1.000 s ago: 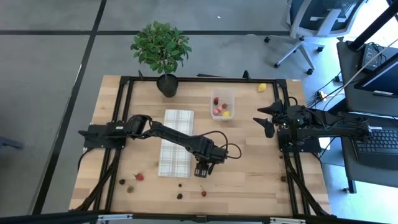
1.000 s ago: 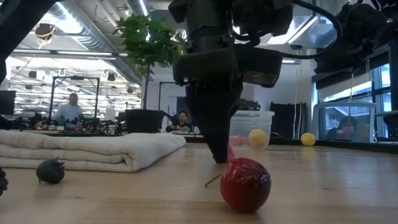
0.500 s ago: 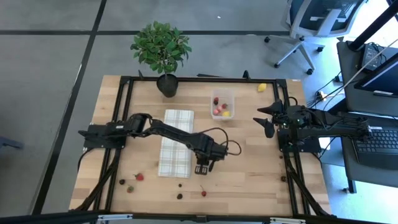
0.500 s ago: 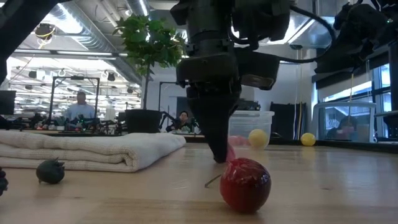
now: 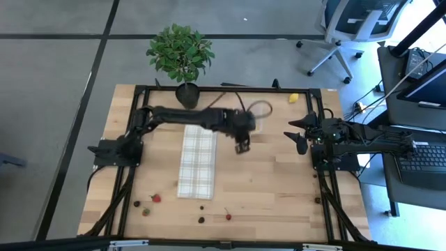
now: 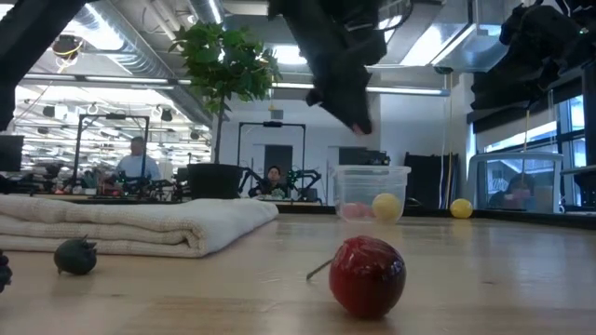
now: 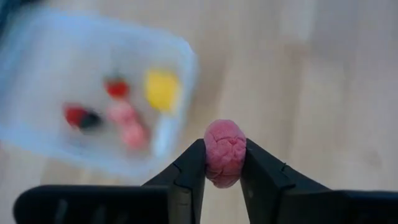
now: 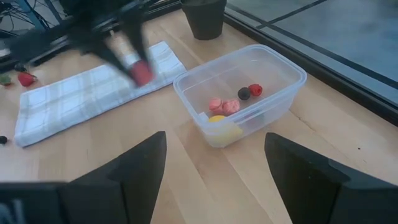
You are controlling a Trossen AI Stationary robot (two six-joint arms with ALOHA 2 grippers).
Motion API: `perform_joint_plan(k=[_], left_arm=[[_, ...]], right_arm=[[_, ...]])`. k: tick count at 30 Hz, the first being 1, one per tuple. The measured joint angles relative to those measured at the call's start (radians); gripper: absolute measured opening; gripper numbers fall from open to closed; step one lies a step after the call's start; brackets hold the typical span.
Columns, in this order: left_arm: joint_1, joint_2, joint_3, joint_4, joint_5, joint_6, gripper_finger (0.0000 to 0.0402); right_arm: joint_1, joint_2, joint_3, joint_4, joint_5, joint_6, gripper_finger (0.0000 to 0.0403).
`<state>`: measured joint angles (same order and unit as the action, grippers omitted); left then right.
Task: Pick and placing Produce into tupperware
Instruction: Put the apricot into the transparent bin
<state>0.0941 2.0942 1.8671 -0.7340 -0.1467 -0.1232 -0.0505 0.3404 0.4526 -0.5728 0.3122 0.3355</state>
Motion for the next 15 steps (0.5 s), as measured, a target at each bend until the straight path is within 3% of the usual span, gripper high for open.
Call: perform_joint_plan(k=[7, 11, 15], left_arm=[[0.125, 0.038, 0.000, 0.197, 0.004, -0.044, 0.0071], [0.175, 0.060, 0.000, 0.213, 0.013, -0.095, 0.0089], [0.200, 0.097, -0.001, 0.206, 0.096, -0.129, 0.0109]], right_arm=[[0.000, 0.000, 0.000, 0.002, 0.000, 0.000, 0.0273], [0.000, 0.000, 0.000, 0.003, 0.000, -0.001, 0.0273], [0.000, 0.000, 0.000, 0.003, 0.000, -0.002, 0.0273]])
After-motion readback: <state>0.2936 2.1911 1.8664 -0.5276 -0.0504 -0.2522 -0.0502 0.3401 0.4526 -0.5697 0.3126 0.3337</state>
